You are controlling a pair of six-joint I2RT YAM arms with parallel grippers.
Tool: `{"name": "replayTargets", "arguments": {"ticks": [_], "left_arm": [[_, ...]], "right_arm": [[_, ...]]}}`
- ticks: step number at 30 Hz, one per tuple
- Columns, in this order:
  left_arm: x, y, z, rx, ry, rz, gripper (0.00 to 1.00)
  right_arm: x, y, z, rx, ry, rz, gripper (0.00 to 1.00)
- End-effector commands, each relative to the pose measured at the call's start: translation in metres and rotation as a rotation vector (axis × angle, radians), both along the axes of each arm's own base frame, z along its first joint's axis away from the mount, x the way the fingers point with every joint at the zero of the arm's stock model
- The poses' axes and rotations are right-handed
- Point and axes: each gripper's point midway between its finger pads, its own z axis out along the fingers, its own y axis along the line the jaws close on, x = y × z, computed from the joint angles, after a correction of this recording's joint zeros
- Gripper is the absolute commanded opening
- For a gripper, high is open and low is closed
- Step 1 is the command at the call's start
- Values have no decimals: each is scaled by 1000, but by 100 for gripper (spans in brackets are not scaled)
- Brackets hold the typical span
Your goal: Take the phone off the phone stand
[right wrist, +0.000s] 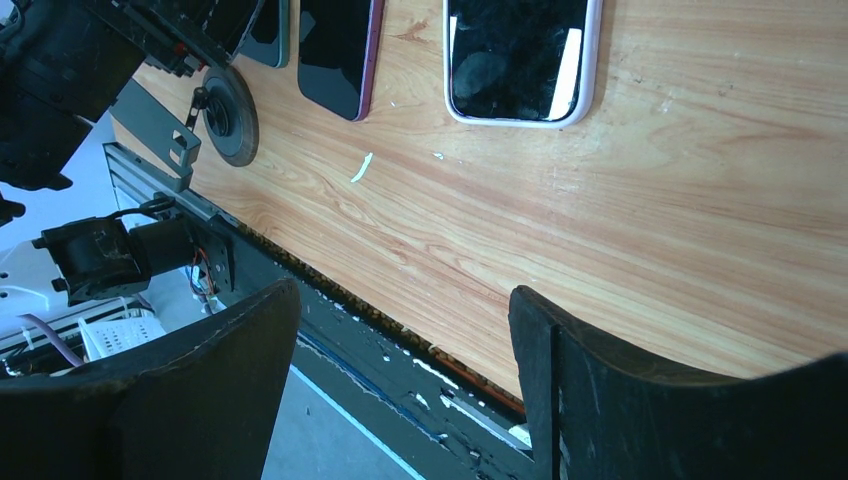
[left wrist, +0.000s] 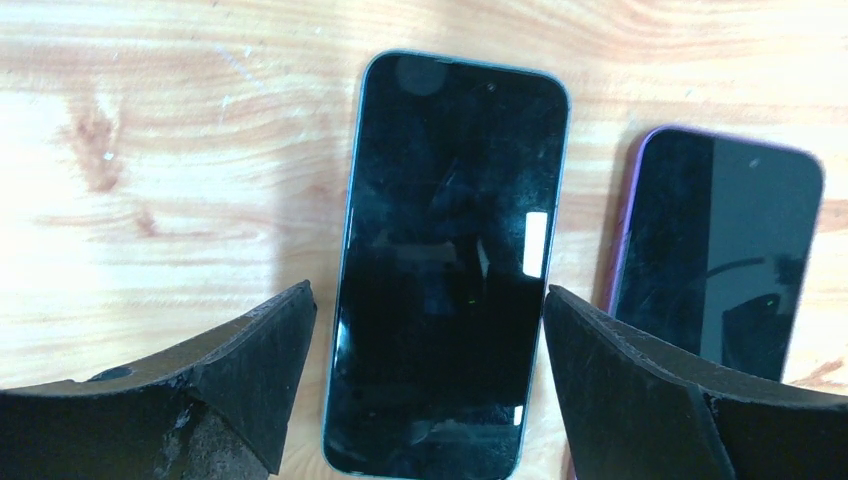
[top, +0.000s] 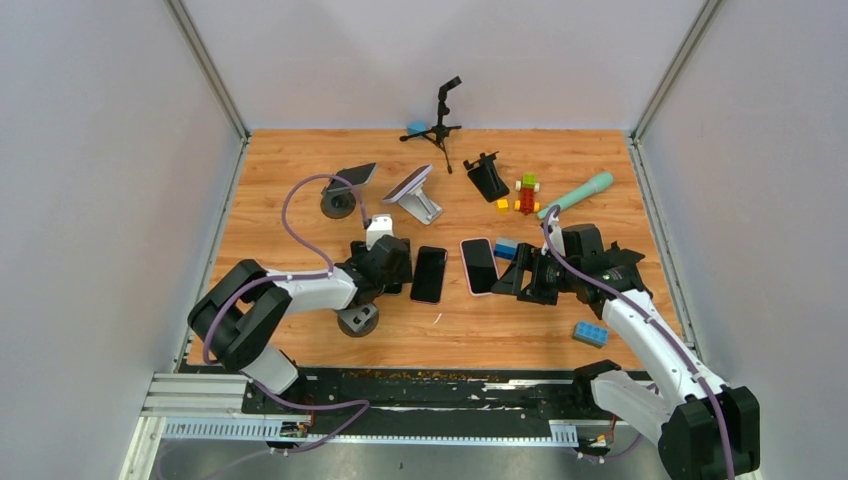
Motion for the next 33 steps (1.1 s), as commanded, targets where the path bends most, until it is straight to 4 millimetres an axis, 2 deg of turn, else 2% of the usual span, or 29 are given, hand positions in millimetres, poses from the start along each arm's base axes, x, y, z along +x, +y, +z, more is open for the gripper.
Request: {"name": "replayTargets", "arguments": {"ticks": [1, 4, 6, 9, 10, 18, 21, 25, 29, 33], "left_arm": [[-22, 25, 1, 76, 78, 29, 91], [-17, 26, 29, 77, 35, 25, 92], [-11, 25, 60, 48, -28, 23, 92], [-8, 28, 92, 39, -88, 23, 94], [-6, 28, 108, 19, -123, 27, 94], [3, 40, 182, 3, -252, 23, 100], [12, 49, 203, -26, -269, 36, 100], [20, 64, 218, -21, -273, 60, 100], [28, 78, 227, -50, -268, 88, 100], [31, 85, 228, -88, -252, 99, 100]], "right_arm": [[7, 1, 11, -2, -51, 10, 77], [7, 1, 10, -3, -47, 8, 77], [7, 1, 10, -2, -46, 8, 77], [8, 1, 10, -3, -47, 9, 77], [8, 1, 10, -3, -47, 10, 77], [7, 2, 10, 0, -48, 13, 77], [6, 1, 11, 1, -55, 12, 77], [4, 1, 13, 3, -62, 15, 77], [3, -1, 14, -5, -66, 17, 77], [2, -1, 16, -7, -70, 18, 77]]}}
